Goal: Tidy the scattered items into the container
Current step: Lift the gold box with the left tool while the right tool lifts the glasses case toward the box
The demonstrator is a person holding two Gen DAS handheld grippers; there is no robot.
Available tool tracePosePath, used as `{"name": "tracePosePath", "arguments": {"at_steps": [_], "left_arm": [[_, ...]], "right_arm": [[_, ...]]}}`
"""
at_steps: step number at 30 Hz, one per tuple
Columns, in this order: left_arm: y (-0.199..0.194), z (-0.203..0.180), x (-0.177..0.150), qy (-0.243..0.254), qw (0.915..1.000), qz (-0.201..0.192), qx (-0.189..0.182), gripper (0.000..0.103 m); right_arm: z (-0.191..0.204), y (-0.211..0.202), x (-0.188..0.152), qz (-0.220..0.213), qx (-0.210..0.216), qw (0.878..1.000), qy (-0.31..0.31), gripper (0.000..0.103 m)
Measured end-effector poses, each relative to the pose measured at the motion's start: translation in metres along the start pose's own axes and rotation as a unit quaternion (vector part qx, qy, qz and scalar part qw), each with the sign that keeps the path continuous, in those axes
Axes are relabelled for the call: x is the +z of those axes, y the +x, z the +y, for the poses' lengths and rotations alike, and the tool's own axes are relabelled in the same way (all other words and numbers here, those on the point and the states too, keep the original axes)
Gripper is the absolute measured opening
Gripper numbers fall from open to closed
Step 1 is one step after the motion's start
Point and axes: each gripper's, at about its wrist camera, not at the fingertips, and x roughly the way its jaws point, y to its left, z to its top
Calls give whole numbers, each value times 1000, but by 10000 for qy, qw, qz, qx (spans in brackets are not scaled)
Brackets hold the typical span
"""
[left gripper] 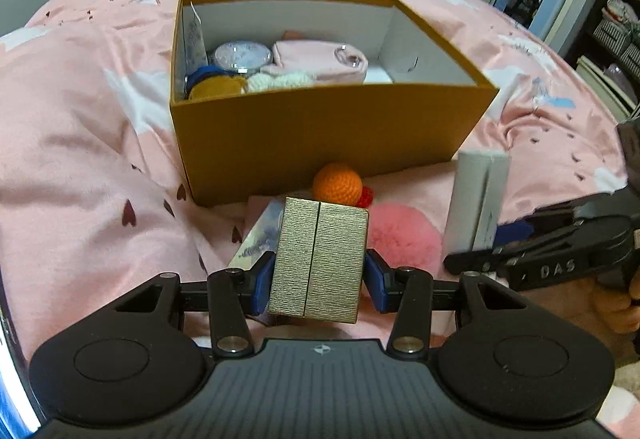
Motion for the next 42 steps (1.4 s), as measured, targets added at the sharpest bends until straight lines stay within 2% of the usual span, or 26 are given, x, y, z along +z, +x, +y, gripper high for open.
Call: {"name": "tracePosePath", "arguments": {"at_steps": [4, 5, 8, 13, 18, 23, 28, 30, 34, 42], "left_arm": [[0, 1, -2, -9, 10000, -1, -2, 54], [0, 1, -2, -9, 10000, 3, -1, 54], [1, 1, -2, 3, 10000, 31, -1, 54], [1, 2, -1, -24, 10000, 22, -22, 54], [0, 3, -1, -59, 10000, -5, -12, 54], [2, 2, -1, -31, 10000, 49, 16, 54], [2, 1, -1, -2, 10000, 30, 33, 54], [0, 2, -1, -32, 10000, 2, 36, 54], [-5, 3, 0, -43, 9999, -95, 48, 54], [-17, 0, 5, 22, 9997, -253, -41, 54]], "right_arm": [[-6, -2, 0, -155, -565, 9983, -47, 64], [-11, -4, -1, -160, -583, 9982, 11, 64], [-19, -6, -1, -128, -521, 9985, 147, 64], [-12, 3, 4, -80, -580, 9982, 138, 64], [-19, 23, 15, 2, -615, 9963, 602, 65], [-29, 37, 21, 83, -259, 9941, 1052, 66], [-12, 45, 21, 145, -477, 9959, 755, 71], [-5, 46, 21, 133, -590, 9963, 606, 70], [-6, 42, 18, 56, -584, 9959, 695, 69], [-4, -4, 11, -328, -589, 9960, 582, 67]]}}
